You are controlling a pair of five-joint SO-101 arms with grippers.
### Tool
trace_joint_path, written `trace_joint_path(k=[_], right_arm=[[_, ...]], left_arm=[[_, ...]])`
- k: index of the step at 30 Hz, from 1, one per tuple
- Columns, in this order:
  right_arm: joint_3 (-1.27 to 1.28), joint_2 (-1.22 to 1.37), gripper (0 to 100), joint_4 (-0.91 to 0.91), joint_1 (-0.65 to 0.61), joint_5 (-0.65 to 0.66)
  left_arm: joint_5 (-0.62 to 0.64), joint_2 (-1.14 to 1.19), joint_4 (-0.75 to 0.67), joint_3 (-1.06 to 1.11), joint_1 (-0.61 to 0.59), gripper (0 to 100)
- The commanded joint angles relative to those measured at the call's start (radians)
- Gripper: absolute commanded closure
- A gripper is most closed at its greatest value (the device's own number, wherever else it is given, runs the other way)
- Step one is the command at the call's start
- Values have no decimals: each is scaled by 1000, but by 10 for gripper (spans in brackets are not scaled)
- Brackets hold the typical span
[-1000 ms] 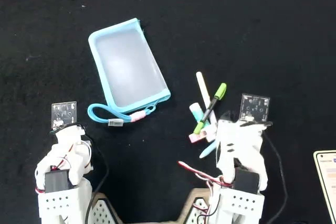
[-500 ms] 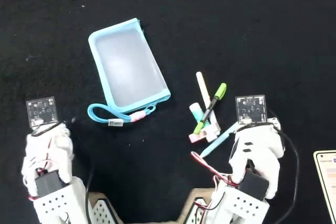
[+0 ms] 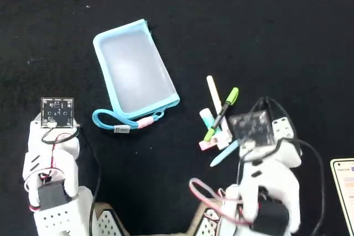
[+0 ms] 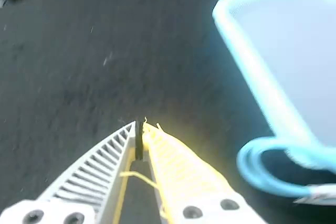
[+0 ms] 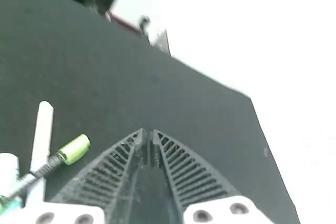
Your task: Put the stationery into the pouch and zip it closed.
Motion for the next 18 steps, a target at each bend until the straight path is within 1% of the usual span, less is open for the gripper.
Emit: trace_joint_path(k=[1, 4, 8, 11, 13, 15, 18], right_arm=[[-145, -84, 986, 80, -103, -37], [-194, -58, 986, 126, -207, -83], [-259, 108, 986, 147, -324, -100], [-329, 303, 986, 144, -411, -204], [-366, 447, 982, 144, -512, -265], [-380, 595, 948, 133, -628, -311], [-358, 786, 868, 44, -770, -391]], left_arm=[[66, -8, 15, -113, 77, 970], [114, 9, 6, -61, 101, 970], [147, 52, -31, 7, 102, 970], [153, 77, -44, 33, 105, 970], [193, 81, -44, 41, 104, 970], [227, 81, -44, 47, 102, 970], [229, 81, -44, 50, 101, 970]])
